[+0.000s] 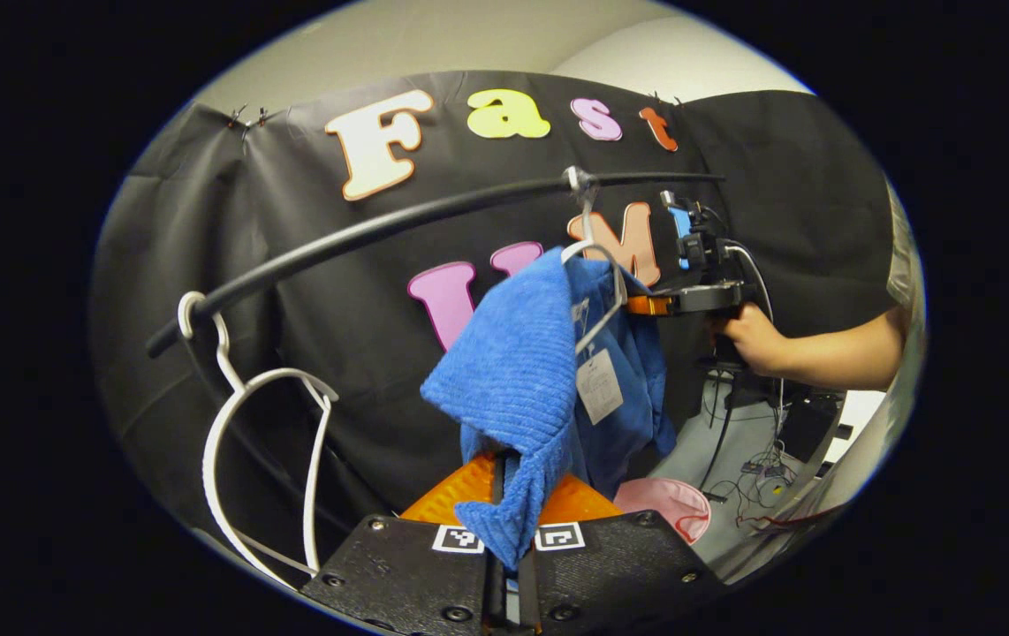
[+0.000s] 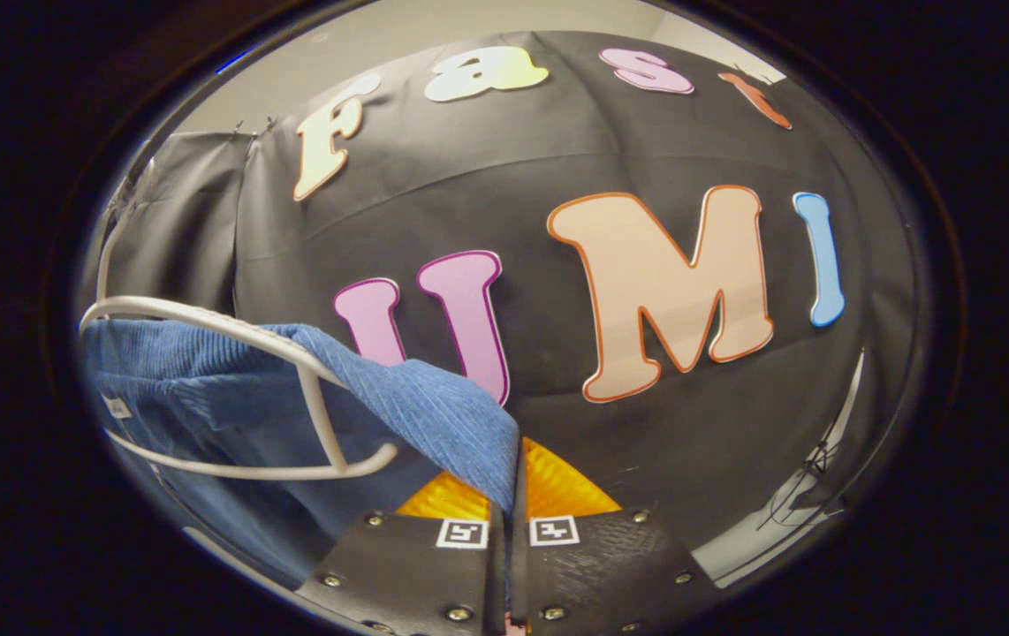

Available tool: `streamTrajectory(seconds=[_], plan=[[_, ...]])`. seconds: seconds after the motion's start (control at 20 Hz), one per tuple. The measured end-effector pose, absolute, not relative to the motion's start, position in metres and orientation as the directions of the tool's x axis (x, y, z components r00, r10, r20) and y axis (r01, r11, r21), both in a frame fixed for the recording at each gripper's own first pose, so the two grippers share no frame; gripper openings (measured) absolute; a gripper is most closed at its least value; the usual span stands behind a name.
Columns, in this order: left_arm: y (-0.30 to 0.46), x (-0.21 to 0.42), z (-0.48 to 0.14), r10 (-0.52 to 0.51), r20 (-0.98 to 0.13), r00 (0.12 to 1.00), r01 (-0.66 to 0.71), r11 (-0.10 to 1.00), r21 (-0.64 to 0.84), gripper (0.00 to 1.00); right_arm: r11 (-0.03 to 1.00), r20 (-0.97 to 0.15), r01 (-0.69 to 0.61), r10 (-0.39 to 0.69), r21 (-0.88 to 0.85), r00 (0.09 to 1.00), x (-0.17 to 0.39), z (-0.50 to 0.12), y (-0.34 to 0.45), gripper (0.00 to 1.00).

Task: Grasp the clothes on the hanger with both hands and then place them into the laundry hamper below.

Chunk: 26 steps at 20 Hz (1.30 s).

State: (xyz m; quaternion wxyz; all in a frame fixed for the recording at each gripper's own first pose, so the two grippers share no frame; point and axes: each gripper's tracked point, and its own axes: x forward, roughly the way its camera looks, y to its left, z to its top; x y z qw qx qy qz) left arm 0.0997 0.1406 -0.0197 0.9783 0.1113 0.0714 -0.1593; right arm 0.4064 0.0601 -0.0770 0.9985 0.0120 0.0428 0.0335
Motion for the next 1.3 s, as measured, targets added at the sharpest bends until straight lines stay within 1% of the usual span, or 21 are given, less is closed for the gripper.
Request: streamTrajectory(seconds=[0.05,0.1,0.2,0.35,0.5,0.55,0.65,0.7,0.85,0.9,0.95,1.0,1.05,1.1,1.15,1.2,1.25,1.3], plan=[[0.138,0.105,-0.027,-0.301,-0.184,0.936,0.332,0.927,0.176,0.1,0.997,-0.076,-0.064,0.066,0.037,0.995,0.411,-0.078,0.062,0.03],[0.135,0.106,-0.035,-0.301,-0.211,0.93,0.339,0.924,0.177,0.11,0.997,-0.096,-0.055,0.059,0.049,0.994,0.416,-0.086,0.062,0.03],[0.129,0.107,-0.032,-0.302,-0.176,0.937,0.335,0.921,0.199,0.1,0.996,-0.095,-0.036,0.044,0.086,0.995,0.422,-0.088,0.06,0.03],[0.13,0.107,-0.044,-0.293,-0.191,0.937,0.333,0.914,0.233,0.11,0.984,-0.097,-0.025,0.042,0.178,0.994,0.435,-0.086,0.052,0.03],[0.131,0.118,-0.062,-0.286,-0.194,0.939,0.323,0.925,0.2,0.11,0.96,-0.133,0.017,0.022,0.28,0.991,0.45,-0.098,0.036,0.03],[0.133,0.12,-0.07,-0.273,-0.204,0.94,0.312,0.93,0.195,0.07,0.957,-0.138,0.026,0.015,0.288,0.99,0.453,-0.099,0.033,0.03],[0.15,0.116,-0.083,-0.193,-0.228,0.954,0.248,0.939,0.24,0.09,0.962,-0.146,0.046,-0.006,0.269,0.989,0.456,-0.098,0.031,0.03],[0.161,0.109,-0.082,-0.164,-0.221,0.961,0.22,0.941,0.258,0.1,0.965,-0.141,0.058,-0.023,0.254,0.99,0.455,-0.093,0.028,0.03],[0.164,0.106,-0.058,-0.165,-0.186,0.968,0.201,0.961,0.19,0.1,0.964,-0.101,0.109,-0.087,0.243,0.991,0.457,-0.066,0.008,0.03],[0.169,0.109,-0.047,-0.146,-0.163,0.976,0.175,0.968,0.18,0.1,0.961,-0.095,0.115,-0.094,0.253,0.991,0.459,-0.062,0.004,0.03],[0.179,0.113,-0.034,-0.101,-0.13,0.986,0.124,0.974,0.189,0.1,0.955,-0.091,0.118,-0.096,0.272,0.991,0.461,-0.058,0.002,0.06],[0.191,0.113,-0.02,-0.058,-0.09,0.994,0.074,0.98,0.184,0.13,0.949,-0.088,0.128,-0.106,0.289,0.99,0.461,-0.056,-0.002,0.0],[0.196,0.116,-0.009,-0.044,-0.055,0.997,0.051,0.99,0.133,0.1,0.943,-0.085,0.142,-0.122,0.3,0.989,0.463,-0.053,-0.006,0.0],[0.197,0.126,-0.004,-0.035,-0.057,0.998,0.04,0.996,0.083,0.05,0.937,-0.095,0.161,-0.137,0.311,0.986,0.464,-0.055,-0.01,0.03],[0.197,0.137,-0.007,-0.023,-0.081,0.996,0.026,0.999,0.035,0.09,0.929,-0.103,0.164,-0.138,0.333,0.985,0.467,-0.056,-0.011,0.03],[0.195,0.143,-0.018,-0.032,-0.111,0.993,0.032,0.999,0.003,0.1,0.92,-0.115,0.165,-0.132,0.355,0.985,0.469,-0.059,-0.009,0.03],[0.191,0.144,-0.031,-0.047,-0.137,0.989,0.045,0.999,-0.016,0.1,0.918,-0.128,0.164,-0.126,0.362,0.984,0.47,-0.065,-0.006,0.06],[0.19,0.143,-0.045,-0.049,-0.158,0.986,0.047,0.999,-0.019,0.1,0.919,-0.137,0.17,-0.128,0.355,0.982,0.468,-0.072,-0.004,0.06]])
